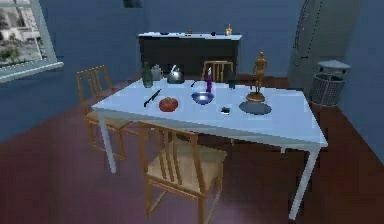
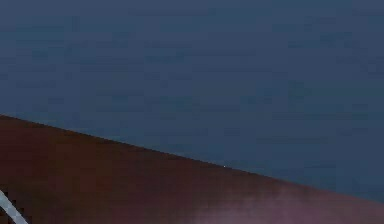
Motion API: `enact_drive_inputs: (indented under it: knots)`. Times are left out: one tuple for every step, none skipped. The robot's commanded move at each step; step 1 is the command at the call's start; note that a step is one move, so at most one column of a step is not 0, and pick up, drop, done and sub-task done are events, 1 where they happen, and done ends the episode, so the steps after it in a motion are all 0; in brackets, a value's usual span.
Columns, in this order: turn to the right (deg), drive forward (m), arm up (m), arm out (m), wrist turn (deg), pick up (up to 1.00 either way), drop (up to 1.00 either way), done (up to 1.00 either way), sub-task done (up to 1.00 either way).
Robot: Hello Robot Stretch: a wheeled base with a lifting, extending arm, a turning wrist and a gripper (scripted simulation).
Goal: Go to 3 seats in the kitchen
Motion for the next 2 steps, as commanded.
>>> enact_drive_inputs:
  knots:
    - [0.0, 0.00, 0.00, 0.00, 0.0, 0.00, 0.00, 0.00, 1.00]
    - [-45.0, 0.00, 0.00, 0.00, 0.0, 0.00, 0.00, 0.00, 0.00]
